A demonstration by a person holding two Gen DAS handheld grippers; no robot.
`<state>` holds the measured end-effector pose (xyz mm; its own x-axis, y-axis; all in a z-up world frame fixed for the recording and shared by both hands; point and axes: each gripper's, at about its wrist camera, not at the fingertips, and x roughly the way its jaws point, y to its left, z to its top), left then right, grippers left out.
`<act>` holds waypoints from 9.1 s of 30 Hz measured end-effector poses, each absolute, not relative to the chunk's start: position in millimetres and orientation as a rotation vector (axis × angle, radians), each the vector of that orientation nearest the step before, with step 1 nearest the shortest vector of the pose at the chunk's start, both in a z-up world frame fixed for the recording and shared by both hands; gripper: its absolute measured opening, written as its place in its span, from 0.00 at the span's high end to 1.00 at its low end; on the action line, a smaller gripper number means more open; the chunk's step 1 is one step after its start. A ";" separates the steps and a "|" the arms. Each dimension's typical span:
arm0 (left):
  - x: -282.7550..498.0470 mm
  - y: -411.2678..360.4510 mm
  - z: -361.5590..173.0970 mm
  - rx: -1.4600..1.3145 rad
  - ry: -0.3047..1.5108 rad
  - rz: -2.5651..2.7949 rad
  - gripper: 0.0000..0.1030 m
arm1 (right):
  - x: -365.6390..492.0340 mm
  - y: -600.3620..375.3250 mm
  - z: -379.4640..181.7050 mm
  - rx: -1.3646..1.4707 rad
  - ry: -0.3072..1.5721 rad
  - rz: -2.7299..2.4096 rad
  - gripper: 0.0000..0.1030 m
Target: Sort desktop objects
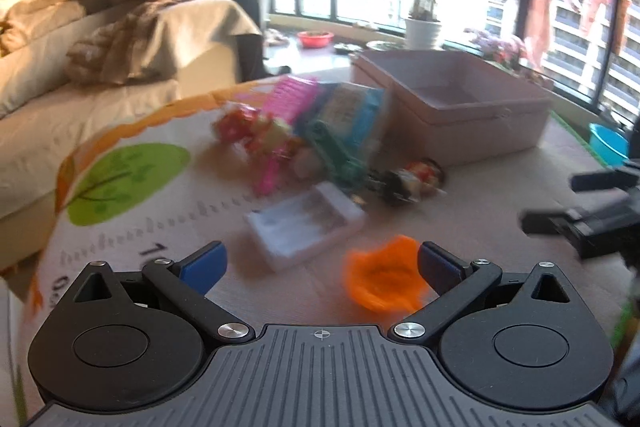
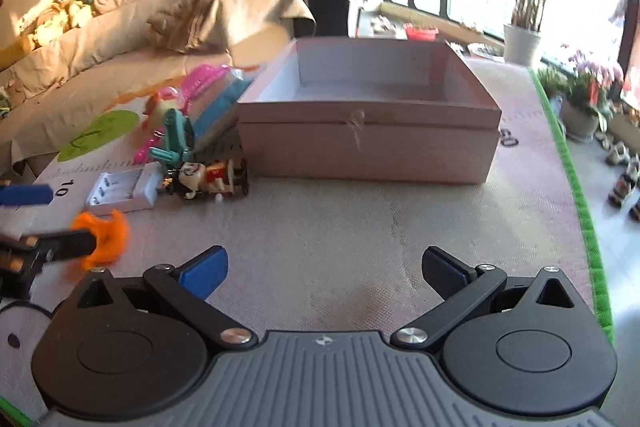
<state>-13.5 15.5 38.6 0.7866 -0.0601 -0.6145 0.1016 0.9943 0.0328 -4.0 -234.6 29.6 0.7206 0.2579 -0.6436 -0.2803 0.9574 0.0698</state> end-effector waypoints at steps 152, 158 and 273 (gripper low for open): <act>8.2 2.9 44.8 0.117 0.694 -0.222 0.20 | -1.0 -194.7 57.1 -0.229 0.659 0.620 0.89; 33.2 -17.0 90.8 0.120 0.536 -0.294 0.20 | 8.7 -226.4 112.2 -0.125 0.527 0.571 1.00; 25.7 67.6 22.7 0.160 0.670 -0.094 0.00 | 66.5 -137.5 86.1 -0.062 0.897 0.696 0.40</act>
